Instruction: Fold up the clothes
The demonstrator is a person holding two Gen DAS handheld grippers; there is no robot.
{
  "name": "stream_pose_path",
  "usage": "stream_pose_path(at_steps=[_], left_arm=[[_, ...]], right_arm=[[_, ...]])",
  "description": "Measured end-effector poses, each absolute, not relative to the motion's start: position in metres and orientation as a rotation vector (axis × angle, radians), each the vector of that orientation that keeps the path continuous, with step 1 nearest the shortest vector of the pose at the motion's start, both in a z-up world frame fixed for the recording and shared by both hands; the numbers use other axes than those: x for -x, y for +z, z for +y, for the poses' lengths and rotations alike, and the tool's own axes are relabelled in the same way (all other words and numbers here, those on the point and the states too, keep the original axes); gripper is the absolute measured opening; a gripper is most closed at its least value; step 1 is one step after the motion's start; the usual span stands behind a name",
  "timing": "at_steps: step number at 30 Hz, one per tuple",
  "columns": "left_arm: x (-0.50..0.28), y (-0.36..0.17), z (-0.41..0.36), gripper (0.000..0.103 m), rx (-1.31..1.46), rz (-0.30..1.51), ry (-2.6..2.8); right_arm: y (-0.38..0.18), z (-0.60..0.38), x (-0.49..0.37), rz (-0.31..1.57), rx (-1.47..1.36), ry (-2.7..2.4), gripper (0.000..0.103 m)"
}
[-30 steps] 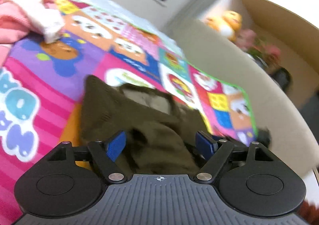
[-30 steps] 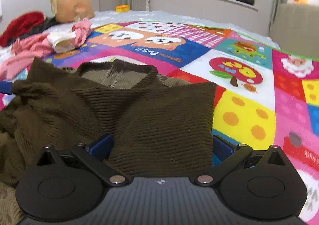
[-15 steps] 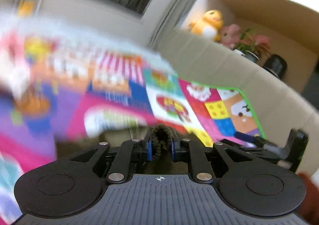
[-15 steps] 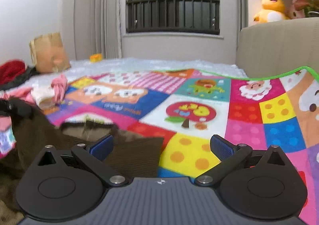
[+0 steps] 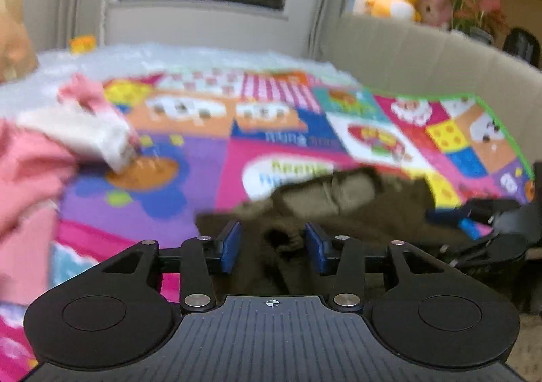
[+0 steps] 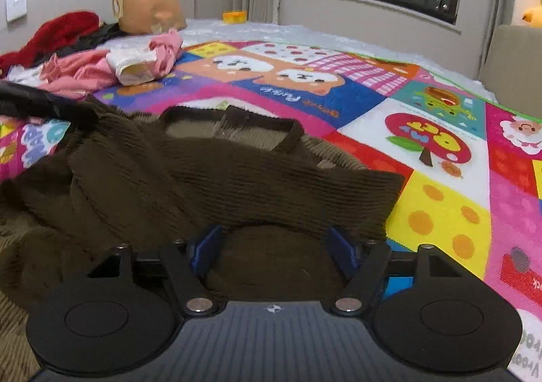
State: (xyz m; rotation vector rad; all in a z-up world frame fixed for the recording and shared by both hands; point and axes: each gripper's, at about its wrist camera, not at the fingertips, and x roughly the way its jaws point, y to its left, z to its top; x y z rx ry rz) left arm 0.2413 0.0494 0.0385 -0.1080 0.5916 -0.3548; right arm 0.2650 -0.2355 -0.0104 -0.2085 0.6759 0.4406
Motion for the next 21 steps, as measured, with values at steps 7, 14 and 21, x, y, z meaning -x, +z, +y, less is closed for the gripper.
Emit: stream_pose_path(at_steps=[7,14,21], left_arm=[[-0.248,0.046,0.043,0.054,0.377,0.619,-0.57],[-0.264,-0.023,0.049,0.054,0.493,0.721,-0.54],[-0.253,-0.023,0.029,0.057,0.355,0.659,-0.51]], right_arm=[[-0.014,-0.234,-0.262,0.661,0.215,0.407,0.082],[-0.015,-0.236,-0.264,0.66,0.197,0.403,0.086],[-0.016,-0.236,-0.264,0.656,0.189,0.398,0.087]])
